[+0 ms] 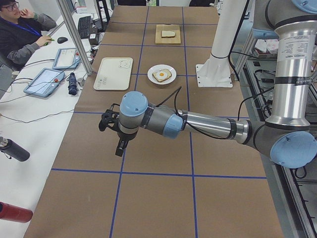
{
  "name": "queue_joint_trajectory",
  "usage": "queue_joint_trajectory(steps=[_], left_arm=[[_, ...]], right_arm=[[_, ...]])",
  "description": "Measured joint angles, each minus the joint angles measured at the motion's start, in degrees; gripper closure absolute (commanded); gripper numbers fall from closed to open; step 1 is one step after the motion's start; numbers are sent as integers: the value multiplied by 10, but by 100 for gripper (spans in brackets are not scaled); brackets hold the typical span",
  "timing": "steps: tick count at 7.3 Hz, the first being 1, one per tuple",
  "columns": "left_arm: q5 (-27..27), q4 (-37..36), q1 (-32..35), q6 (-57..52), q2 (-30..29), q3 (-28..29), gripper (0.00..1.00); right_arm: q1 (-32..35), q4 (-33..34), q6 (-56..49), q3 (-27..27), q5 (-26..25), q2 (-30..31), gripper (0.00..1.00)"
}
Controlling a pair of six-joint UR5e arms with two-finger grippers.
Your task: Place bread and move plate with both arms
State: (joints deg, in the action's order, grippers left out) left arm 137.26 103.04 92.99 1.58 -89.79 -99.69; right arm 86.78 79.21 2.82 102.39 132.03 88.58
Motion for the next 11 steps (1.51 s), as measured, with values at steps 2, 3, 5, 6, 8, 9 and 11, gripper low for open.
queue_joint_trajectory(steps=[2,3,5,6,8,9,11], left_arm=[[-1,54,0,5,7,1,2],[-2,86,0,6,14,6,2],[-3,108,-1,7,22,10,2],[-3,110,-1,7,24,10,2],[-3,112,-1,6,26,10,2],[-3,116,-1,6,30,11,2],[-3,126,-1,6,33,12,2]], right_arm=[[-19,-38,41,3,26,4,0],[-42,-67,96,6,32,14,0],[-125,-187,251,9,1,67,3],[-180,-258,331,9,-35,104,4],[-287,-350,432,9,-122,166,17],[-331,-372,465,8,-153,180,26],[-380,-387,507,7,-182,179,25]])
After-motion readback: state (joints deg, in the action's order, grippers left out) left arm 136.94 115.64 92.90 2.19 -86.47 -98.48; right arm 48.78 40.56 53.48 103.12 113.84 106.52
